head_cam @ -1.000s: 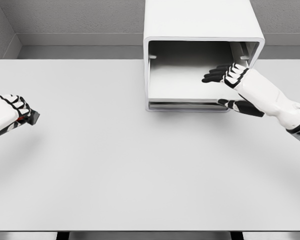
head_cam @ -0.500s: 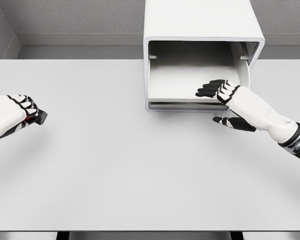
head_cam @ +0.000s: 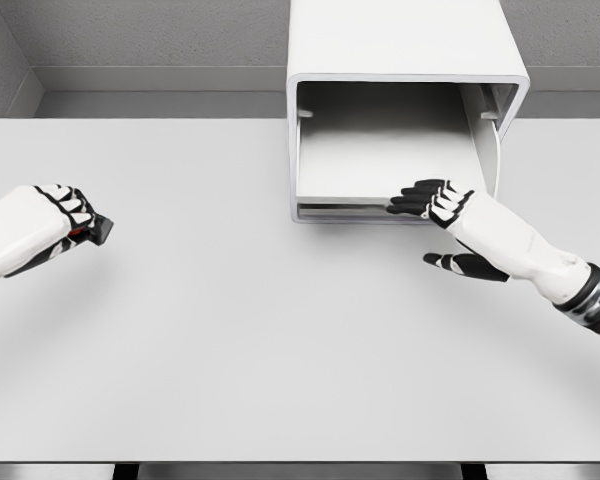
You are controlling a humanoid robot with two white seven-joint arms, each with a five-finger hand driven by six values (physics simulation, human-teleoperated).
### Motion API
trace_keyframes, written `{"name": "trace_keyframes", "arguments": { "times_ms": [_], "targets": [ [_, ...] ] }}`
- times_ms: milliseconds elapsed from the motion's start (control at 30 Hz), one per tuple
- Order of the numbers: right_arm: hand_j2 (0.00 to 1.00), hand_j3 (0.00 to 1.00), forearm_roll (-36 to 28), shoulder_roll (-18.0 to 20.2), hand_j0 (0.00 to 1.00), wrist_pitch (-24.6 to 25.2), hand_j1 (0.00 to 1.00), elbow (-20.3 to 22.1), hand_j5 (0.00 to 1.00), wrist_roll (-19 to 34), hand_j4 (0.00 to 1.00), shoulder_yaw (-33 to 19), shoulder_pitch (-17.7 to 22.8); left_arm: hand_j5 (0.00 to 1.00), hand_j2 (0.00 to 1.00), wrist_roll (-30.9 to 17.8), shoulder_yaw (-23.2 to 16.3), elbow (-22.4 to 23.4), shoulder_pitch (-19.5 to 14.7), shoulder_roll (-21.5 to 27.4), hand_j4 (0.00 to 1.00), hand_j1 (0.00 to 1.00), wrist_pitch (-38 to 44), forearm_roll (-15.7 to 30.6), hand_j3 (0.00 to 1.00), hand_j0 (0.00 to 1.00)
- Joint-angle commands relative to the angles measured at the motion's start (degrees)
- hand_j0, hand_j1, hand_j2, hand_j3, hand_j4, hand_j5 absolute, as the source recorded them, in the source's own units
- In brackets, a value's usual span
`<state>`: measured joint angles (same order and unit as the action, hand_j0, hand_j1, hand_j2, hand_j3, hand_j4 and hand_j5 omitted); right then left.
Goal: Slide open multi-storey tabletop storage cabinets and put open load switch and slide close multi-storey tabletop storage cabinets
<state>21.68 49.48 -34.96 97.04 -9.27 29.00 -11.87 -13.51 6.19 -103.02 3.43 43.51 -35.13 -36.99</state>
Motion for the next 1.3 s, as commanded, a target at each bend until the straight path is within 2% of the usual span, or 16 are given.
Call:
{"name": "trace_keyframes", "arguments": {
  "times_ms": [0, 400, 533, 800, 933, 1000, 1267],
  "targets": [
    [0.88, 0.88, -0.33, 0.27, 0.88, -0.04, 0.88, 0.78, 0.88, -0.05, 0.88, -0.18, 0.09, 0.34, 0.34, 0.06, -0.21, -0.08, -0.09, -0.18, 0.34, 0.34, 0.13, 0.34, 0.34, 0.34],
    [0.88, 0.88, 0.29, -1.23, 0.88, -0.04, 0.88, -3.00, 0.88, 0.04, 0.88, 0.00, -0.09, 0.34, 0.34, 0.06, -2.32, -0.08, -2.90, -2.20, 0.34, 0.34, 0.13, 0.43, 0.34, 0.34],
    [0.89, 0.89, 1.08, -1.14, 0.89, -0.04, 0.89, -2.82, 0.89, 0.04, 0.89, 0.26, 0.70, 0.34, 0.34, 0.06, -3.46, -0.08, -4.31, -2.81, 0.34, 0.34, 0.13, 0.43, 0.34, 0.34],
    [0.90, 0.90, 1.34, -0.79, 0.90, -0.04, 0.90, -2.03, 0.90, 0.04, 0.90, 0.26, 1.49, 0.34, 0.34, 0.06, -3.46, -0.17, -5.45, -4.66, 0.34, 0.34, 0.13, 0.34, 0.34, 0.34],
    [0.90, 0.90, 1.34, -0.35, 0.90, -0.04, 0.90, 0.34, 0.90, -0.05, 0.90, -0.26, 2.55, 0.35, 0.35, -0.03, -3.55, -0.17, -6.15, -5.62, 0.35, 0.35, 0.13, 0.26, 0.35, 0.35],
    [0.90, 0.90, 1.34, -0.17, 0.90, -0.04, 0.90, 0.52, 0.90, -0.05, 0.90, -0.35, 2.99, 0.35, 0.35, -0.03, -5.13, -0.08, -7.38, -5.63, 0.35, 0.35, 0.13, 0.26, 0.35, 0.35],
    [0.90, 0.90, 0.99, 2.11, 0.90, -0.04, 0.90, 3.07, 0.90, -0.13, 0.90, -1.93, 4.13, 0.39, 0.39, -0.03, -5.48, -0.17, -7.91, -6.77, 0.39, 0.39, 0.13, 0.26, 0.39, 0.39]
  ]
}}
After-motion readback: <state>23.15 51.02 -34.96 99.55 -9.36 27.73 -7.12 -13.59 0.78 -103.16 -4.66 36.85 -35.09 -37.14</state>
